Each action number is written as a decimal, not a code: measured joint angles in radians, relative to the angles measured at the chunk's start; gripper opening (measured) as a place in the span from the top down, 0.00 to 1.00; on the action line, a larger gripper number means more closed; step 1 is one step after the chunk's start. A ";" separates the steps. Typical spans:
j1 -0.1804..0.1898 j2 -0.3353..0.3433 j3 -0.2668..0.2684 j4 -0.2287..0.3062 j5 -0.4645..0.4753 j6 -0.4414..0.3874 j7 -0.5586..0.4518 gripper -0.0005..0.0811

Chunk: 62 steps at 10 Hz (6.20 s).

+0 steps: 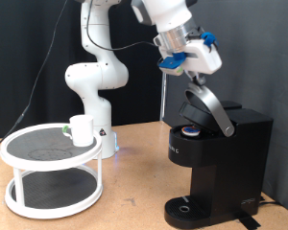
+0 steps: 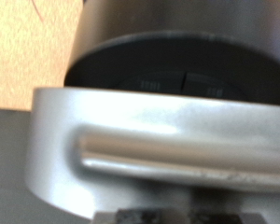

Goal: Make a cup of coffee with the keurig machine

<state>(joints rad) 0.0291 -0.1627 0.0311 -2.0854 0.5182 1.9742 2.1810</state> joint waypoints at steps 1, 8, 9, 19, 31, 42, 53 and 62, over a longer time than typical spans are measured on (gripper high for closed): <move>-0.007 0.000 -0.002 -0.009 -0.014 0.004 -0.003 0.99; -0.047 0.024 -0.010 -0.138 -0.116 0.117 -0.032 0.99; -0.047 0.036 -0.010 -0.163 -0.126 0.148 -0.032 0.99; -0.057 0.026 -0.081 -0.262 0.319 0.270 -0.450 0.99; -0.110 -0.122 -0.207 -0.308 0.297 -0.083 -0.504 0.99; -0.210 -0.268 -0.317 -0.340 0.057 -0.364 -0.604 0.99; -0.362 -0.370 -0.506 -0.329 -0.149 -0.516 -0.738 0.99; -0.357 -0.217 -0.537 -0.255 -0.173 -0.550 -0.888 0.99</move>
<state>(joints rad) -0.3279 -0.3797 -0.5059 -2.3402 0.3448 1.4240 1.2934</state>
